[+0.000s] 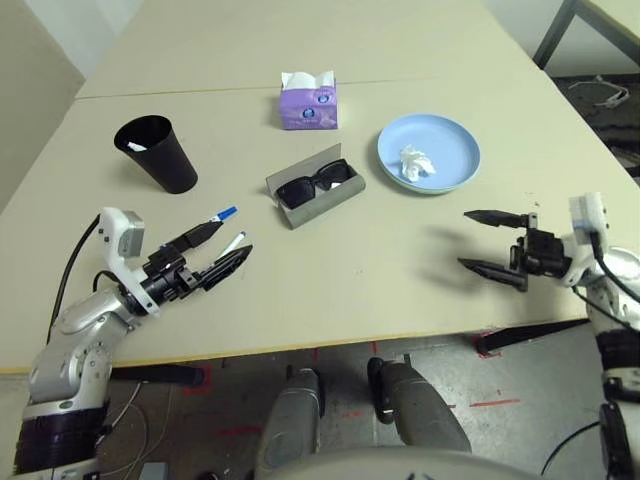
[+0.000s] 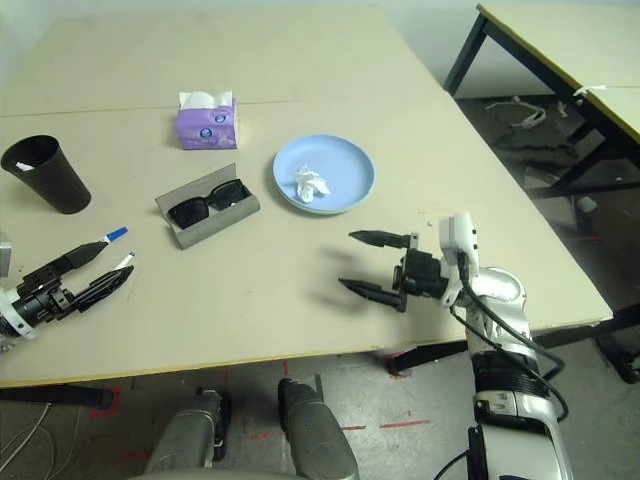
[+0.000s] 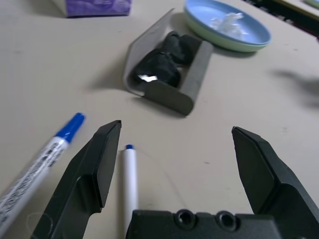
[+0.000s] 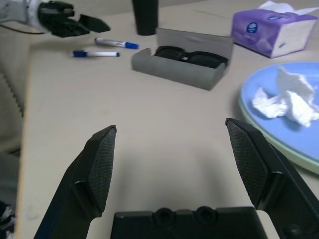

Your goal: Organize and tidy the items on the table.

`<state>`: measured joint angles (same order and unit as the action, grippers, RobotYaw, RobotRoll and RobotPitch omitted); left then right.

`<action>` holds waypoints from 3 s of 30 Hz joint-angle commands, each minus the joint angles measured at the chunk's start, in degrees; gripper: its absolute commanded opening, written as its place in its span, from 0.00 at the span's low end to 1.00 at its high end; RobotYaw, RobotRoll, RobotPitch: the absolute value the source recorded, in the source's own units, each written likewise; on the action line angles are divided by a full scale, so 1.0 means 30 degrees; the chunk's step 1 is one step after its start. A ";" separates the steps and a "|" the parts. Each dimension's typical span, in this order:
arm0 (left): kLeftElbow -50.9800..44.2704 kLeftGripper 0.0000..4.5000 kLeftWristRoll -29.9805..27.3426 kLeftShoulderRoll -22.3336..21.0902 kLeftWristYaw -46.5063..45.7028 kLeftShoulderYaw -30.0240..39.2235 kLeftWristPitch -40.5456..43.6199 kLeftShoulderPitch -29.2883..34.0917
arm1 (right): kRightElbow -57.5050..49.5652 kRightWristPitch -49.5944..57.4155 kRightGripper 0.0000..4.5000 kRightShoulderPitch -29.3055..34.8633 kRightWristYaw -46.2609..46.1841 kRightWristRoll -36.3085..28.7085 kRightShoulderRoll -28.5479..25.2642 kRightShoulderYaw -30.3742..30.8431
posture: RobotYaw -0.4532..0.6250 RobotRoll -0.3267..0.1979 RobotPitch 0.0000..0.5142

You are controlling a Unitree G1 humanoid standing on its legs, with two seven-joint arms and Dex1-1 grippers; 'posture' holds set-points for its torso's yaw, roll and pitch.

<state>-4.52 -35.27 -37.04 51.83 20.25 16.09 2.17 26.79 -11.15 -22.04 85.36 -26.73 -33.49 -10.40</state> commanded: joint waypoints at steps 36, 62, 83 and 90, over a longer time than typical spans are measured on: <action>1.2868 0.00 0.6700 0.2882 -0.4172 -0.3434 -0.5301 -1.2615 | -0.2993 0.0239 1.00 0.1844 -0.2583 -0.0469 0.0113 -0.0235 | 0.25 0.62 0.31; 1.0455 0.00 0.8228 0.2337 0.1001 -0.7148 -0.4733 -0.9882 | -0.5062 0.1329 1.00 0.1992 -0.3525 -0.0919 0.0025 0.0134 | 0.24 0.62 0.33; -0.1317 0.00 0.4239 -0.7297 0.2107 -0.3820 0.9235 -0.6442 | -0.4272 0.1032 1.00 0.0721 0.1671 -0.0628 -0.0132 0.2622 | 0.32 0.62 0.37; -0.4782 0.34 0.3512 -1.2124 0.4199 -0.2906 1.2160 -0.1507 | -0.4144 0.1153 1.00 -0.0017 0.1948 -0.0648 0.0409 0.3315 | 0.34 0.62 0.36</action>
<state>-16.35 -24.36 -72.08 63.53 10.28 51.06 -3.90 14.29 -7.52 -21.92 90.56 -29.06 -32.45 -1.23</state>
